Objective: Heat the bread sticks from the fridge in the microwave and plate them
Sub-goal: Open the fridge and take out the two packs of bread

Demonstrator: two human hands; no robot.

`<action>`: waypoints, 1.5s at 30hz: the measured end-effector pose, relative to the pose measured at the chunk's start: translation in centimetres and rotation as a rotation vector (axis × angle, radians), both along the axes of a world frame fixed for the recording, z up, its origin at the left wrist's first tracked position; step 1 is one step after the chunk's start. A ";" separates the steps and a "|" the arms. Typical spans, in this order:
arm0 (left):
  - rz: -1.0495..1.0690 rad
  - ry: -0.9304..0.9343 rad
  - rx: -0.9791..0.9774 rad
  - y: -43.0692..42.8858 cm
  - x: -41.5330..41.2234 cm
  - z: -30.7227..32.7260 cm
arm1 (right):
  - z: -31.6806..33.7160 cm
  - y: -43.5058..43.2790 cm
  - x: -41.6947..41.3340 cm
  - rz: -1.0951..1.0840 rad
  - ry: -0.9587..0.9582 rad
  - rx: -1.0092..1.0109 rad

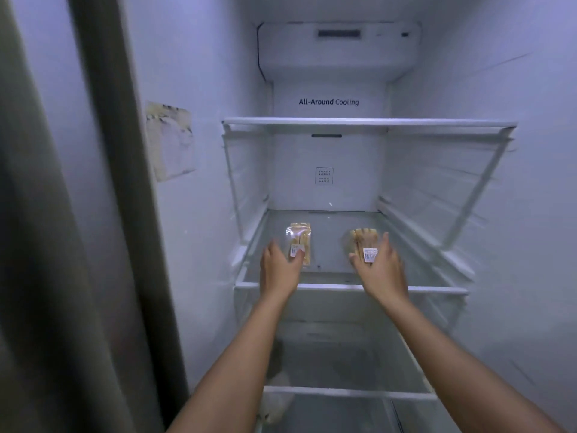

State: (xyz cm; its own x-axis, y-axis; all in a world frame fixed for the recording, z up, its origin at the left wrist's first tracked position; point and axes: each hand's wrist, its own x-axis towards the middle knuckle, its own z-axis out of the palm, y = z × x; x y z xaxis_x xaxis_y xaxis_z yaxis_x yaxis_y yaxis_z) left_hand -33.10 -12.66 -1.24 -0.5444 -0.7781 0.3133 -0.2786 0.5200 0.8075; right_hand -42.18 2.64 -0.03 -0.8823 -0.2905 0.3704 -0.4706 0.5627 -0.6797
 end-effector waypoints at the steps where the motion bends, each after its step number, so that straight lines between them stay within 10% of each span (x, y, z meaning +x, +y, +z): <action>1: 0.005 0.003 0.055 -0.5 -0.8 0.0 | 0.0 -0.3 -0.9 -0.017 -0.056 -0.005; 7: -0.029 -0.128 0.124 -2.8 -4.4 -0.2 | -0.2 -0.7 -5.8 0.000 -0.328 0.068; 25: -0.135 -0.413 0.098 -1.7 -7.3 3.4 | 1.9 -2.1 -5.5 0.102 -0.345 0.134; 45: -0.580 0.266 0.767 5.1 0.7 0.5 | -2.1 7.3 1.4 0.403 -0.499 -0.489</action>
State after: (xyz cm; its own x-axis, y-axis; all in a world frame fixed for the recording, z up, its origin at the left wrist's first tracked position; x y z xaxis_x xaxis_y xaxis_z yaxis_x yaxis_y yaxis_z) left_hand -32.36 -7.60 -0.79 -0.8894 -0.4571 0.0039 0.0919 -0.1705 0.9811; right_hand -40.79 9.98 -2.11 -0.8391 -0.5287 0.1281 -0.1502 -0.0011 -0.9887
